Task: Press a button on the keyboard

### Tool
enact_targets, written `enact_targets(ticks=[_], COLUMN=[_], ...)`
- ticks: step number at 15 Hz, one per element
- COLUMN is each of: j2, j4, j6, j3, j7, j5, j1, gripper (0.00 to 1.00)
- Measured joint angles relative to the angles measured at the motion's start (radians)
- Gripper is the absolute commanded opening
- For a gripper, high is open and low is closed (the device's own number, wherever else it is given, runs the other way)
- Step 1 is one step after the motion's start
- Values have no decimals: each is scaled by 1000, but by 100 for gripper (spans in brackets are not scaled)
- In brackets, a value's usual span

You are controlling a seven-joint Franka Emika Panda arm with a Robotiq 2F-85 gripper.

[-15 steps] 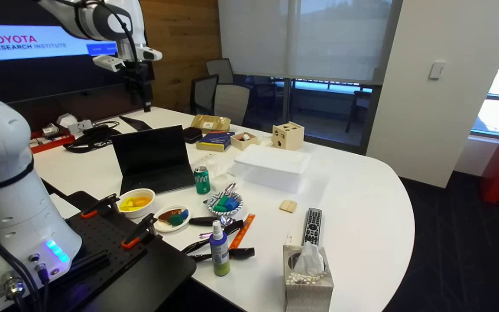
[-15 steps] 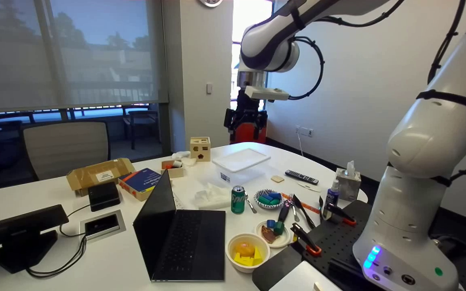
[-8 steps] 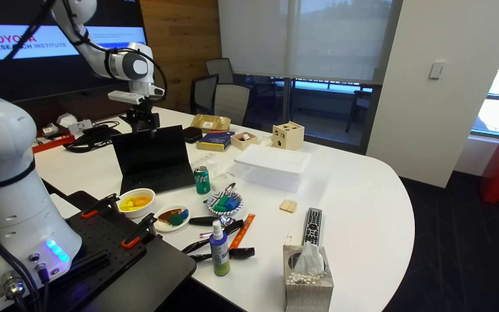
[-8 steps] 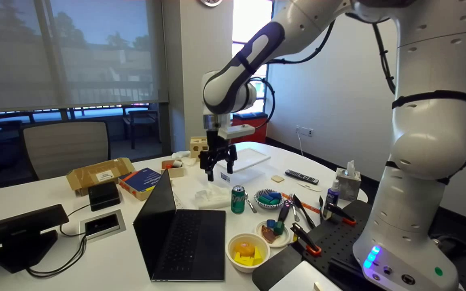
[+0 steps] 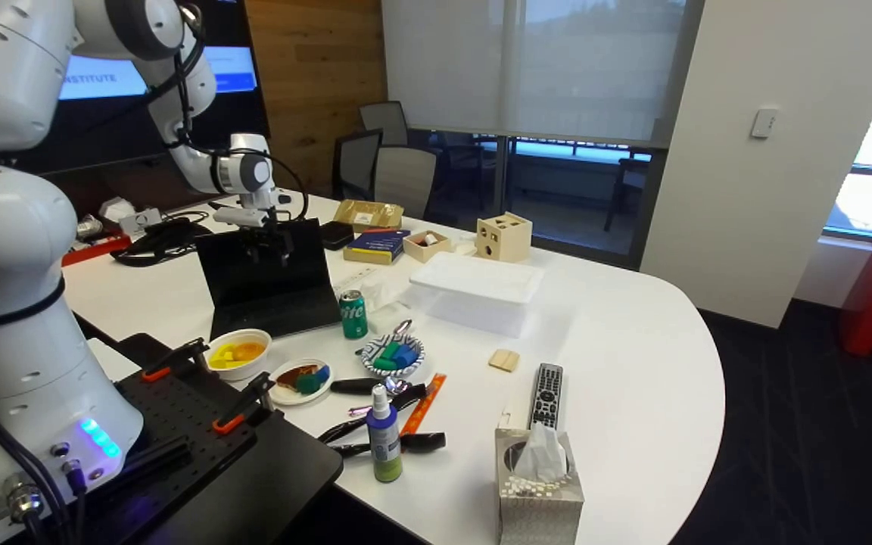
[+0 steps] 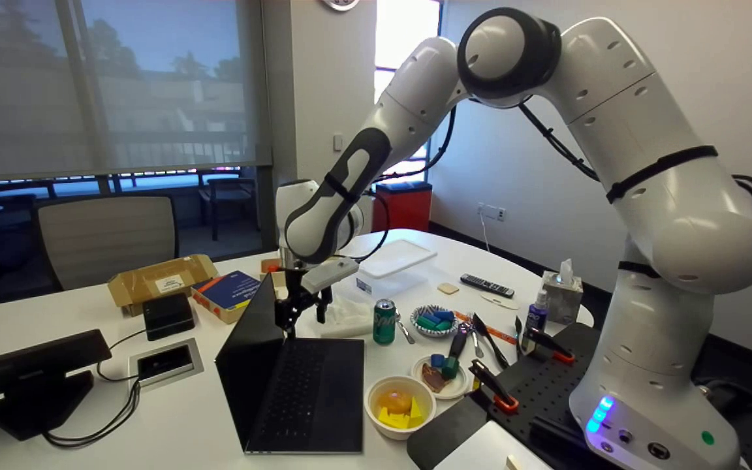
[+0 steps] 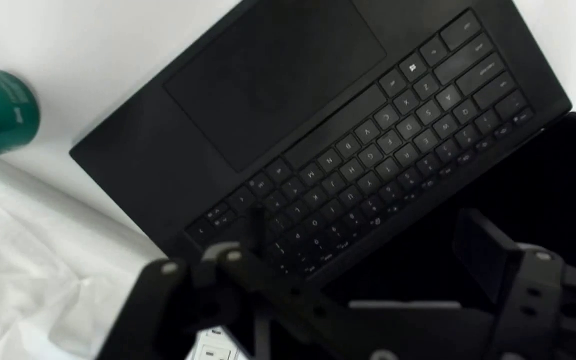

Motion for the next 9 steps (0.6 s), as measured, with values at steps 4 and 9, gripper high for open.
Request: enact_targets(ticks=[4,9], j2=[89,136], j4=[59,92], j6=[64,70], j3=[-60,-78], j7=[70,99], j5=[0,5], j1=[45,50], gripper=[34,0])
